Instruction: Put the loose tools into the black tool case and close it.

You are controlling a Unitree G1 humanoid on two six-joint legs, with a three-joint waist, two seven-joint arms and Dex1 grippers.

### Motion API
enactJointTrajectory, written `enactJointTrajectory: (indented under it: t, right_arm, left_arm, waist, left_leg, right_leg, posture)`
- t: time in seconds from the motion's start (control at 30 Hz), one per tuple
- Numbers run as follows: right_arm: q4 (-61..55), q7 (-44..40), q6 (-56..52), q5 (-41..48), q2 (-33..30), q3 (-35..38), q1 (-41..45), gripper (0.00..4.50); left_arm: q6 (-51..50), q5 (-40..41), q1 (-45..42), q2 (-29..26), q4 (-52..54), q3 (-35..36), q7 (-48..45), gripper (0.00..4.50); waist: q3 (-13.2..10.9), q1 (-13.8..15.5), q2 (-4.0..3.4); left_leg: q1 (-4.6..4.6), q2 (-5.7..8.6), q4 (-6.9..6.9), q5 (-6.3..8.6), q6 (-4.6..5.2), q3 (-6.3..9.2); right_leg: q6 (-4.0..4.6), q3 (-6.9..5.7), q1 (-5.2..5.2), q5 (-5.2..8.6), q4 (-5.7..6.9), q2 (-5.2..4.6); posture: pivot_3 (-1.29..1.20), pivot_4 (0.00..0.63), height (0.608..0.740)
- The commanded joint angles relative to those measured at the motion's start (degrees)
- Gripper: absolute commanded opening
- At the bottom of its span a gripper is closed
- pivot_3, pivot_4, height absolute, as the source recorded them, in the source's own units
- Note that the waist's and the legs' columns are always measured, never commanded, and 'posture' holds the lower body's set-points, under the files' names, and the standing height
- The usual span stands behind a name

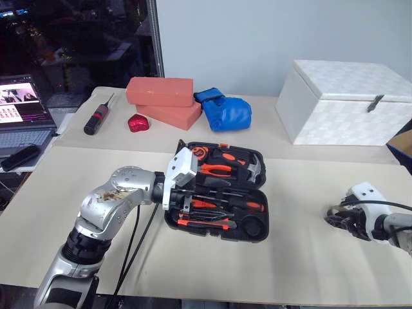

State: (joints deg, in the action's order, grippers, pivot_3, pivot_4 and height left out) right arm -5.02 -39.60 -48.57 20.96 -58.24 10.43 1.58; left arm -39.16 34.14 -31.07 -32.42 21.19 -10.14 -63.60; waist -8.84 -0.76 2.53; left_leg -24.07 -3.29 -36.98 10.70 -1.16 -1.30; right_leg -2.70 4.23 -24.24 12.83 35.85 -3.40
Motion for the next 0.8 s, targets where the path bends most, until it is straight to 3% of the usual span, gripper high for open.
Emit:
enactJointTrajectory:
  t: [0.03, 0.07, 0.1, 0.23, 0.33, 0.43, 0.6, 0.8]
  right_arm:
    - [-0.3, -2.21, 0.63, -0.6, -1.85, 1.1, 1.01, 0.39]
    - [-0.79, -2.77, 0.67, -0.25, -1.99, 1.83, 0.9, 0.06]
    - [-2.46, -3.89, 0.78, 0.66, -2.26, 3.34, 0.3, 0.02]
    - [-15.81, -7.65, -0.86, 4.74, -3.87, 7.93, -2.05, 0.02]
    - [-29.73, -7.51, -6.35, 9.72, -5.06, 6.55, -0.14, 0.02]
    - [-37.09, -6.91, -9.18, 11.0, -6.43, 1.07, 2.45, 0.02]
    - [-40.76, -3.23, -15.14, 8.99, 0.03, -20.1, 17.85, 0.02]
    - [-40.18, -2.52, -17.35, 7.35, 2.87, -29.44, 23.39, 0.02]
  left_arm:
    - [0.71, 1.16, 0.31, -0.17, 2.46, 1.2, 0.71, 4.15]
    - [1.13, 1.03, 0.68, -0.12, 2.74, 1.36, 0.96, 4.15]
    - [2.07, 0.84, 1.5, 0.34, 2.87, 2.08, 1.83, 4.15]
    - [4.53, -0.76, 5.55, -0.14, 2.44, 4.51, 4.45, 4.15]
    - [5.26, 1.59, 9.74, -3.63, 2.39, 7.49, 0.8, 4.15]
    - [4.18, 5.2, 12.57, -6.27, 2.57, 10.48, -1.92, 4.15]
    - [7.55, 4.08, 20.71, -11.8, 2.38, 12.29, -7.15, 4.15]
    - [8.46, 4.05, 20.82, -11.28, 2.09, 12.01, -6.09, 4.15]
  waist:
    - [0.0, 0.0, 0.0]
    - [0.0, -0.01, -0.01]
    - [0.0, -0.03, -0.01]
    - [-0.02, -0.26, -0.21]
    - [-0.05, -0.84, -0.28]
    - [-0.1, -0.8, -0.23]
    - [-0.2, -1.12, -0.09]
    - [-0.28, 0.23, 0.0]
  left_leg:
    - [0.0, 0.01, -0.01, 0.0, 0.0, 0.01]
    - [0.01, 0.01, -0.01, -0.01, 0.0, 0.02]
    - [0.02, 0.02, -0.02, -0.01, 0.0, 0.03]
    - [0.03, 0.03, -0.02, -0.02, 0.02, 0.05]
    - [0.1, 0.01, 0.01, -0.02, 0.02, 0.1]
    - [0.14, -0.07, 0.02, -0.02, 0.01, 0.23]
    - [0.2, -0.08, -0.01, -0.04, -0.04, 0.05]
    - [-0.14, -0.08, -0.03, -0.04, -0.04, 0.01]
  right_leg:
    - [0.0, 0.0, 0.01, 0.0, 0.01, 0.0]
    - [0.02, 0.0, 0.01, 0.01, 0.02, 0.0]
    - [0.03, 0.0, 0.02, 0.01, 0.03, 0.0]
    - [0.0, 0.04, 0.01, -0.01, 0.07, 0.01]
    - [0.0, 0.03, -0.03, 0.0, 0.19, 0.06]
    - [0.19, -0.07, -0.02, 0.1, 0.23, 0.14]
    - [0.57, -0.05, 0.01, 0.28, 0.09, -0.02]
    - [0.58, -0.08, -0.2, 0.28, 0.06, -0.05]
  posture:
    - [0.0, 0.15, 0.736]
    - [0.0, 0.15, 0.736]
    - [0.0, 0.15, 0.736]
    - [0.0, 0.15, 0.736]
    - [0.0, 0.15, 0.736]
    - [0.0, 0.15, 0.736]
    - [0.0, 0.15, 0.736]
    - [0.0, 0.15, 0.736]
